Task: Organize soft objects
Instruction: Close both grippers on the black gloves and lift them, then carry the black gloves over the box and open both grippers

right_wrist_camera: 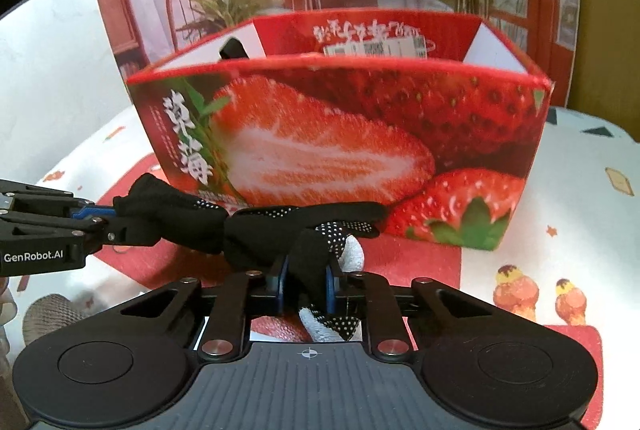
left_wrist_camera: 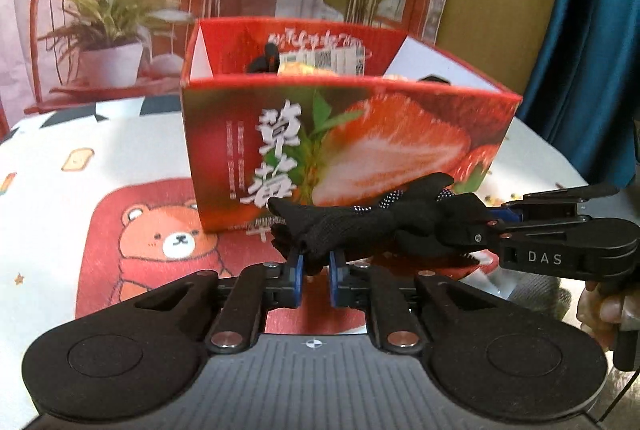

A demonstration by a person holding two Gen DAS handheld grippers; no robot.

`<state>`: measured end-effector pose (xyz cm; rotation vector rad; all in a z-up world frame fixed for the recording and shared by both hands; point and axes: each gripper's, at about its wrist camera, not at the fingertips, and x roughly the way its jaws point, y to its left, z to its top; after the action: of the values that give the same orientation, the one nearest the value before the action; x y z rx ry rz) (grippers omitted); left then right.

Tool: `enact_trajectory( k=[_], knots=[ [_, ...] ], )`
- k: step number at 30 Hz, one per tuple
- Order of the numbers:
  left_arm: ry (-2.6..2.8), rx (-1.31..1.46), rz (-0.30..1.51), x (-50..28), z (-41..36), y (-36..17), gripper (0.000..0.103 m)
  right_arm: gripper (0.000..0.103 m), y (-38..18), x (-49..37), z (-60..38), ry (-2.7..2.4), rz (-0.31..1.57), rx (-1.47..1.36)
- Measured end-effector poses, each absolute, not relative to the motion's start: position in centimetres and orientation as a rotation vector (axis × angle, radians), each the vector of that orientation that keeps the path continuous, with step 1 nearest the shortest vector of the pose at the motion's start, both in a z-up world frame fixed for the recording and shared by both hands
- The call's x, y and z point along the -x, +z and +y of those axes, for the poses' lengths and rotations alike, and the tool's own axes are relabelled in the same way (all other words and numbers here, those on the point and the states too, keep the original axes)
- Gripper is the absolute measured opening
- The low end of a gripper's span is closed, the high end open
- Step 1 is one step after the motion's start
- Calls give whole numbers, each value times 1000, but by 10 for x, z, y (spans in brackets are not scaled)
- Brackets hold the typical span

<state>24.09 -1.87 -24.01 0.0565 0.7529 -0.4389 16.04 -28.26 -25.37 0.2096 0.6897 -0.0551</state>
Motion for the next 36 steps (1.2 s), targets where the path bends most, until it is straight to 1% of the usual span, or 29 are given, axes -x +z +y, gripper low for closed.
enact_trajectory(
  k=[14, 24, 36],
  knots=[
    [-429, -41, 664, -226, -16, -211, 13, 15, -221, -148, -280, -66, 590, -201],
    [-431, -27, 628, -219, -13, -200, 13, 15, -205, -142, -277, -69, 542, -191],
    [-431, -14, 552, -225, -10, -176, 13, 15, -175, -145, -280, -54, 470, -173]
  ],
)
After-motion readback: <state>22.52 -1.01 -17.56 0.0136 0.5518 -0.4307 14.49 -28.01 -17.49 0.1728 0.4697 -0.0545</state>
